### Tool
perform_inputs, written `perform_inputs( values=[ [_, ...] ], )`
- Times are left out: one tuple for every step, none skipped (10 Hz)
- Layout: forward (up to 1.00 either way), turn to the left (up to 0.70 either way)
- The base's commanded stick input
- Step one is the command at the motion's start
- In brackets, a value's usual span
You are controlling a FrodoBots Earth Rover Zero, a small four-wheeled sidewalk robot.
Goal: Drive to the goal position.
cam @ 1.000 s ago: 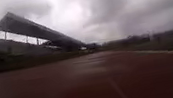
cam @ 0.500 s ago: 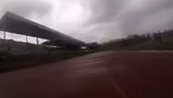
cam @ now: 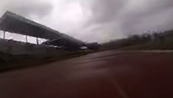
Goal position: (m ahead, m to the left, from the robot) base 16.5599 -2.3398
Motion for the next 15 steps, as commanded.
perform_inputs(
  values=[
    [0.5, -0.06],
    [0.5, 0.0],
    [0.5, 0.0],
    [0.5, 0.0],
    [0.5, 0.0],
    [0.5, 0.0],
    [0.5, 0.0],
    [0.5, 0.0],
    [0.5, 0.0],
    [0.5, 0.0],
    [0.5, 0.0],
    [0.5, 0.0],
    [0.5, 0.0],
    [0.5, 0.0],
    [0.5, 0.0]
  ],
)
